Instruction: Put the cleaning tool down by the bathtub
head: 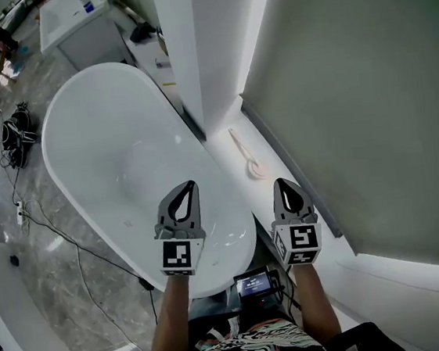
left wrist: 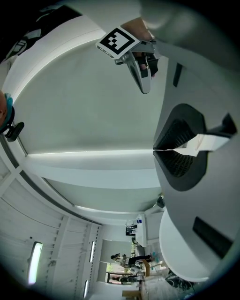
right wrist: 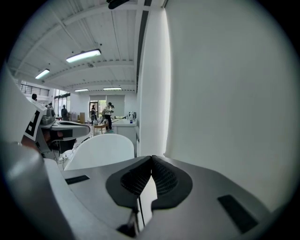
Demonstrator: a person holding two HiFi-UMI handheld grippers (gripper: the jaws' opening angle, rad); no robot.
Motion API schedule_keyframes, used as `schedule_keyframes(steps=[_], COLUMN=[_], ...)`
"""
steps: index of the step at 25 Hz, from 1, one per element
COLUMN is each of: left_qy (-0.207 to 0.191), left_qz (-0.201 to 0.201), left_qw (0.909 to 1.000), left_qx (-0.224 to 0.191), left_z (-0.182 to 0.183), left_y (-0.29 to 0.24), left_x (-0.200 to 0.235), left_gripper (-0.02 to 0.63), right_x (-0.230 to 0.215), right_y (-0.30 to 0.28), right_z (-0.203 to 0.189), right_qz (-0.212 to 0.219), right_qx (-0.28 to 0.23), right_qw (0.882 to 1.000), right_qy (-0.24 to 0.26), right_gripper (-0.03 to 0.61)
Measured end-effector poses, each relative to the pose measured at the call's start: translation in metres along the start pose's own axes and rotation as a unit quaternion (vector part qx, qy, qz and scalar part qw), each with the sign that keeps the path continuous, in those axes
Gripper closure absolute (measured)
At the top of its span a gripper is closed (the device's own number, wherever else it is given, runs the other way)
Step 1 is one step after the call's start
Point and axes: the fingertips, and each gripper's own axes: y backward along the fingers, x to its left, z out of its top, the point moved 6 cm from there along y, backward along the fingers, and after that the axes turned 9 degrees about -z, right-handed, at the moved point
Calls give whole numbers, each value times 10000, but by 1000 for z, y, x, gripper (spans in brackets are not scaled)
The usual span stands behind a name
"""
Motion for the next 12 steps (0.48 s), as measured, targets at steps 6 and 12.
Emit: schedule_keyframes(steps=[6, 12], left_qy=[15, -127], left_qz=[-68, -190], left_qw=[9998, 9988], left_qx=[-202, -444], left_z=[40, 82], left_y=[27, 43], left_x=[-2, -3], left_gripper=[597, 597], right_x=[15, 14], right_y=[33, 62], right_z=[35, 66], right_qz=[-9, -149], right_qx=[-207, -492], right_qw=[9998, 9986], right_qy=[55, -77], right_gripper=[551, 551])
